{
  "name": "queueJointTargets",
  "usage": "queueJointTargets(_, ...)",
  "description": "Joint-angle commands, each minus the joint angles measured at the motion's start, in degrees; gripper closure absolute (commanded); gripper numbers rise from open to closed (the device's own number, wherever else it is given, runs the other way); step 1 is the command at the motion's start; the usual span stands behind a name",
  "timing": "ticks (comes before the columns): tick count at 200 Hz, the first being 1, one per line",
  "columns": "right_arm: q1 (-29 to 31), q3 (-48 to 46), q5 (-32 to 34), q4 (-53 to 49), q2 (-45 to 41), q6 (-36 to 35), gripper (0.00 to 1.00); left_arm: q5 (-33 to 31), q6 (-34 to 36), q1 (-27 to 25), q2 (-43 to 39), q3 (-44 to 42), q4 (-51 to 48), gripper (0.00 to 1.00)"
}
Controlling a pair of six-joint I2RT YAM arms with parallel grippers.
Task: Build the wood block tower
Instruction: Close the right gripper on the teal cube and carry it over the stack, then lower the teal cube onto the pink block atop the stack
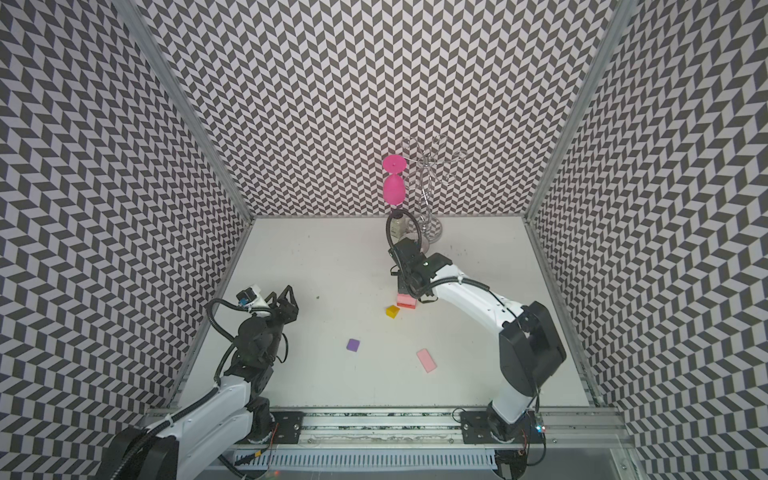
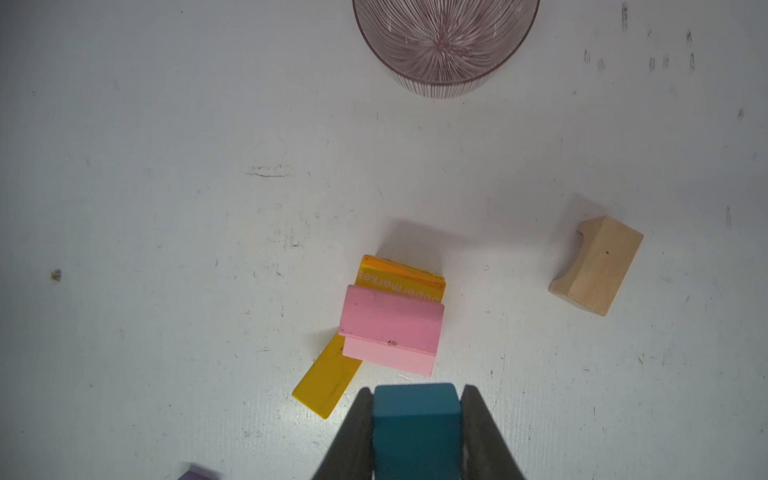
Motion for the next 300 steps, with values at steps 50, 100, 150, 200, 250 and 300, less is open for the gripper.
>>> queueJointTargets(50,1.81,0.11,1.92,1.94,2.43,4.68,0.85,0.20,-0.61,0.40,-2.43,-1.37,1.08,0.42)
queueJointTargets(100,1.84,1.43,3.83,1.94,5.17,6.58,0.82,0.20,-0.61,0.40,-2.73,-1.54,1.13,0.42)
queueJointTargets(150,1.66,4.01,4.36,1.00,8.28,7.52,0.80,0.19,-0.66,0.40,-2.87,-1.63,1.17,0.41)
queueJointTargets(200,1.03,6.50,6.21,-1.02,10.48,9.61,0.80,0.27,-0.69,0.40,-3.11,-1.80,1.26,0.42)
queueJointTargets(250,1.05,8.36,7.45,-2.65,12.45,10.77,0.79,0.44,-0.64,0.40,-3.49,-1.98,1.26,0.42)
queueJointTargets(300,0.94,8.20,7.58,-2.45,12.89,10.78,0.77,0.45,-0.67,0.38,-3.74,-2.16,1.30,0.41)
